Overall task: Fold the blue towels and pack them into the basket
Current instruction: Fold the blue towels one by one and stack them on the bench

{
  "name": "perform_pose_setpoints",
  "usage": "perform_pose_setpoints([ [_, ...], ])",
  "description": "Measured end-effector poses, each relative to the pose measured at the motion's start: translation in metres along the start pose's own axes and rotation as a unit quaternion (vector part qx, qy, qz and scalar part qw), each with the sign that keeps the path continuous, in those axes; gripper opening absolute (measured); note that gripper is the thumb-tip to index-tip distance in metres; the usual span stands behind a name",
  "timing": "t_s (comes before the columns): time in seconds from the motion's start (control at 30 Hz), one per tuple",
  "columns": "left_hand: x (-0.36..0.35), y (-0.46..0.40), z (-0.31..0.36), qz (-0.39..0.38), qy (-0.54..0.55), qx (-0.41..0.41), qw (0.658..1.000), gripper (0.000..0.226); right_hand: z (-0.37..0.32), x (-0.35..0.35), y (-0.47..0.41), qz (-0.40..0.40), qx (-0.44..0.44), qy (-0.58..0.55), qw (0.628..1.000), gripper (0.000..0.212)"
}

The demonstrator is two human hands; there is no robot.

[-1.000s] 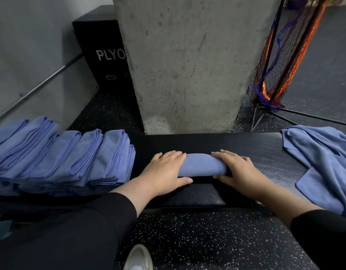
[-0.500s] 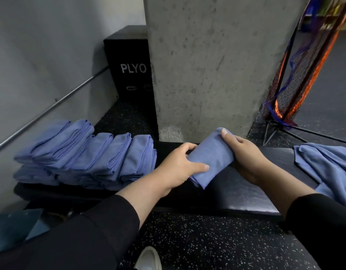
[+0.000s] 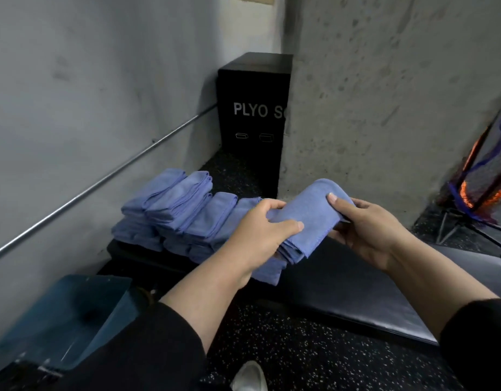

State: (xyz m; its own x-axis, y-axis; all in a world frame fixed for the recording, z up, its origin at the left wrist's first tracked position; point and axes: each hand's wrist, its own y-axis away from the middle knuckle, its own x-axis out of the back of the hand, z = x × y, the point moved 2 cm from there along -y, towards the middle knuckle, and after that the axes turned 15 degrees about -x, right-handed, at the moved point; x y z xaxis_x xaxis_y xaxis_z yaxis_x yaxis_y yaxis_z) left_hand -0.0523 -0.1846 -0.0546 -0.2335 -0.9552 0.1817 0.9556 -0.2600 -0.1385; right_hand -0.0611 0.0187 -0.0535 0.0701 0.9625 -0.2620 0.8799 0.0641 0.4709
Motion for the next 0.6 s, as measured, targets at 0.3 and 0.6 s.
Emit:
perform_pose_setpoints([
  [0.3, 0.102, 0.013, -0.013, 0.157, -0.164, 0.008, 0.974, 0.048, -0.03, -0.117, -0.072, -0.009, 0.012, 0.141, 0.99, 0.025],
  [0.6, 0.14, 0.014, -0.028, 0.159, -0.403, -0.056, 0.899, 0.035, -0.018, -0.17, -0.141, 0.008, -0.003, 0.208, 0.978, 0.025],
])
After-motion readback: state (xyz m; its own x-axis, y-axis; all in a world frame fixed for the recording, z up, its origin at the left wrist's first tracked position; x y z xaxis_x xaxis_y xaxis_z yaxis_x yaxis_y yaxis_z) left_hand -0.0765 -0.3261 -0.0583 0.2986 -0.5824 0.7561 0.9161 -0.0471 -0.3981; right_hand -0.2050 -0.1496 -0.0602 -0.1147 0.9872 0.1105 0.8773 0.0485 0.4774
